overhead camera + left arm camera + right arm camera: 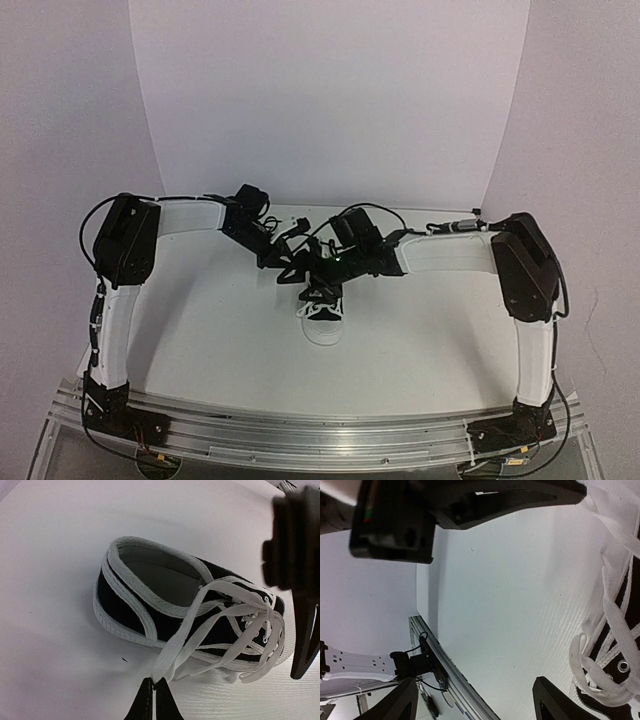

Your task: Tie the shoes

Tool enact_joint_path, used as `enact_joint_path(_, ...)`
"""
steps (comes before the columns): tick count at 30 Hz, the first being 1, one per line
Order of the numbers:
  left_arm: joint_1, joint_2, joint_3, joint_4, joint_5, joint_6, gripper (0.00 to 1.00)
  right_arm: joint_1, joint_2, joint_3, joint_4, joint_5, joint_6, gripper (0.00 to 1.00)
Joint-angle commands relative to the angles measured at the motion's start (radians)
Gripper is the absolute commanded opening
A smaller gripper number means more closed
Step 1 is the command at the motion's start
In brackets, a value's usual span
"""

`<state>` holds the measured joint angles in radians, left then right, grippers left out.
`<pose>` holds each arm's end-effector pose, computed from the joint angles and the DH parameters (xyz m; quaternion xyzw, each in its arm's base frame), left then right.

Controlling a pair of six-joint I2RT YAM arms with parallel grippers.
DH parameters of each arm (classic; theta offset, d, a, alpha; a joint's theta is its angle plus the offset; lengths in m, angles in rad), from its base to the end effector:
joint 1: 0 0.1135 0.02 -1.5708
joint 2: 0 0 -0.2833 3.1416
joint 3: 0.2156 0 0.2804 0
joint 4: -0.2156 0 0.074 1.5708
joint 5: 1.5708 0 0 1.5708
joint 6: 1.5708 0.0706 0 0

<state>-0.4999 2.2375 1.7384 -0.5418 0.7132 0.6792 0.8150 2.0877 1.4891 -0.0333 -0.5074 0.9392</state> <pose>0.4419 -0.2940 0.1478 0.5788 0.7009 -0.3136 0.2746 0.3383 0.4089 0.1748 -0.0597 0.8687 0.4798 0.1079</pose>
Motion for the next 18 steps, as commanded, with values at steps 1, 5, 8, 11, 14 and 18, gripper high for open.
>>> enact_joint_path(1, 0.006, -0.063, -0.022, -0.014, 0.02, -0.01, 0.06, 0.005, -0.139, 0.014, -0.155, 0.018, -0.199, 0.77)
enact_joint_path(5, 0.006, -0.066, -0.03, -0.012, 0.017, -0.011, 0.23, -0.008, -0.25, -0.061, -0.211, 0.097, -0.235, 0.68)
enact_joint_path(8, 0.005, -0.076, -0.035, -0.008, 0.003, 0.006, 0.48, -0.02, -0.303, -0.124, -0.236, 0.197, -0.214, 0.53)
enact_joint_path(11, 0.01, -0.107, -0.046, -0.008, -0.008, 0.086, 0.58, -0.041, -0.314, -0.165, -0.265, 0.268, -0.176, 0.39)
enact_joint_path(14, 0.032, -0.154, -0.059, 0.01, 0.013, 0.14, 0.64, -0.049, -0.291, -0.17, -0.28, 0.302, -0.159, 0.37)
enact_joint_path(18, 0.049, -0.207, -0.081, -0.006, 0.051, 0.195, 0.68, -0.047, -0.231, -0.132, -0.281, 0.287, -0.136, 0.37)
